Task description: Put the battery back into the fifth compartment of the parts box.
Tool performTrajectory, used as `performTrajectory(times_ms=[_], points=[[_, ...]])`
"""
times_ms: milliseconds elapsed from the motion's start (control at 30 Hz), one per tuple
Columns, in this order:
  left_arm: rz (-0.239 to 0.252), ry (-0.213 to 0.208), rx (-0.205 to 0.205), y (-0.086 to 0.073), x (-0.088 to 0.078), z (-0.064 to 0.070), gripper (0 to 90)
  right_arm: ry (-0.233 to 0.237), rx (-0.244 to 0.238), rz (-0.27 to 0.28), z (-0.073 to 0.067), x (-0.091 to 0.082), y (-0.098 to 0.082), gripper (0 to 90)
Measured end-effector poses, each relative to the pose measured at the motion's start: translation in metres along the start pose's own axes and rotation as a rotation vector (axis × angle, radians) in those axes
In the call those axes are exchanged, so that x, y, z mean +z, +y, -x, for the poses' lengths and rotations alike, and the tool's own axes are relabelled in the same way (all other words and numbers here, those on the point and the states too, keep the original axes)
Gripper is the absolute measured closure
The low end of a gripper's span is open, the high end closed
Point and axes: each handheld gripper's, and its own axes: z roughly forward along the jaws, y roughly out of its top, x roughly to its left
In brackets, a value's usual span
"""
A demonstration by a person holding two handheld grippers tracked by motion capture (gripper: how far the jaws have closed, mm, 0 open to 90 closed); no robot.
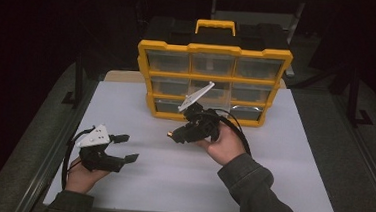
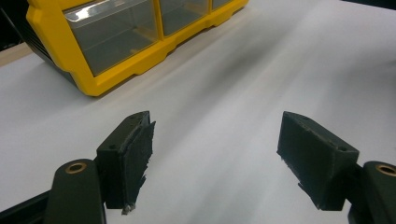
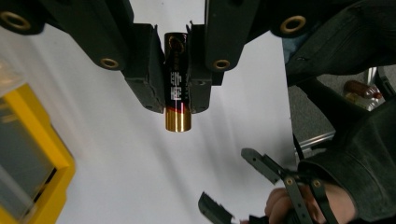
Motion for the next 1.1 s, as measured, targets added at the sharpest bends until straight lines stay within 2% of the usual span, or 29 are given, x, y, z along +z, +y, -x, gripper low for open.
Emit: performTrajectory(times_ms=[267,367,667,1100], points=[[-0.001,0.003,0.002,0.000,0.000,0.000,26.1,-0.026,-0.004,0.008,0.004,-0.024,0.014,76.0],[-0.007,0.001,0.004,0.000,0.000,0.000,26.0,-0.022,-0.006,0.019,0.005,-0.031,0.020,75.9],[0.000,0.004,0.005,0.000,0.000,-0.001,25.7,-0.034,-0.001,0.026,0.010,-0.048,0.033,75.9],[0.001,0.006,-0.003,0.000,-0.001,-0.002,24.7,-0.084,0.000,0.046,0.023,-0.066,0.044,76.0]])
